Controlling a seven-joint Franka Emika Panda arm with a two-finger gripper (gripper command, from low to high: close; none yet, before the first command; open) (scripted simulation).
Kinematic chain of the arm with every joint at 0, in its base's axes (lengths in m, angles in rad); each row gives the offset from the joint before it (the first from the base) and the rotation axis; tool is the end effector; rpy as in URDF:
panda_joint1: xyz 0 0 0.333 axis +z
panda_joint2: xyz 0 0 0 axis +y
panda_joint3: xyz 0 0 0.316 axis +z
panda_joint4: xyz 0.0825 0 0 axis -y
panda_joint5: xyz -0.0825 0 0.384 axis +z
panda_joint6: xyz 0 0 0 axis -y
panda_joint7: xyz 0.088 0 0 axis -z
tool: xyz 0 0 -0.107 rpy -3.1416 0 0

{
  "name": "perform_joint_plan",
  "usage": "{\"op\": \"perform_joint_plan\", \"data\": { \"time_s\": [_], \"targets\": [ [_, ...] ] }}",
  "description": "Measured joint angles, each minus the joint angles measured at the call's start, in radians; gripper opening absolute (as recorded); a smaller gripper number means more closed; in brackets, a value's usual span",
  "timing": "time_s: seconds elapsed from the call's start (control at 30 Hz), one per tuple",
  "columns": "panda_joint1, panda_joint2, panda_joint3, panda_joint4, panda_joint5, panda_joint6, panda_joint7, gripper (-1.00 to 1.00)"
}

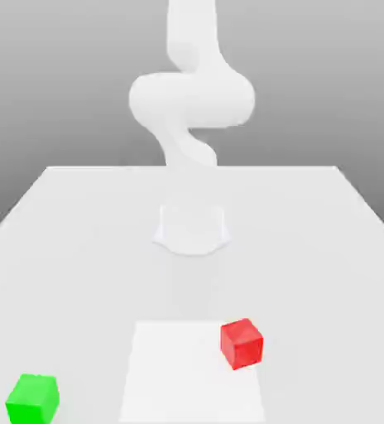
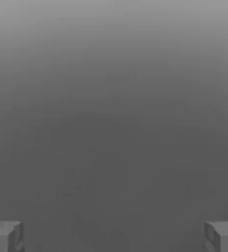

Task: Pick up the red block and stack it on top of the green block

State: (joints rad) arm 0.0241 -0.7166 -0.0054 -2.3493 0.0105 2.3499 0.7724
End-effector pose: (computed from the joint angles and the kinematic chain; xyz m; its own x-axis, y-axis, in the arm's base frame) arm 0.3796 0.0066 0.6612 0.5533 -0.6938 0.4609 -0.5121 -0.7198 -0.4687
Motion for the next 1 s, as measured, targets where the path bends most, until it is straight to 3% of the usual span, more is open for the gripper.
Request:
{"op": "perform_joint_plan", "data": {
  "time_s": [0.4, 0.63, 0.83, 0.87, 1.0],
  "targets": [
    [0.111, 0.45, 0.007, -0.256, 0.038, 0.265, -0.135, 0.0],
    [0.147, 0.703, 0.035, -0.399, -0.001, 0.417, -0.166, 0.0],
    [0.16, 0.92, 0.02, -0.39, -0.028, 0.594, -0.155, 0.0],
    [0.162, 0.953, 0.018, -0.386, -0.029, 0.622, -0.154, -1.0],
    [0.162, 0.953, 0.018, -0.386, -0.03, 0.622, -0.152, -1.0]
  ]
}}
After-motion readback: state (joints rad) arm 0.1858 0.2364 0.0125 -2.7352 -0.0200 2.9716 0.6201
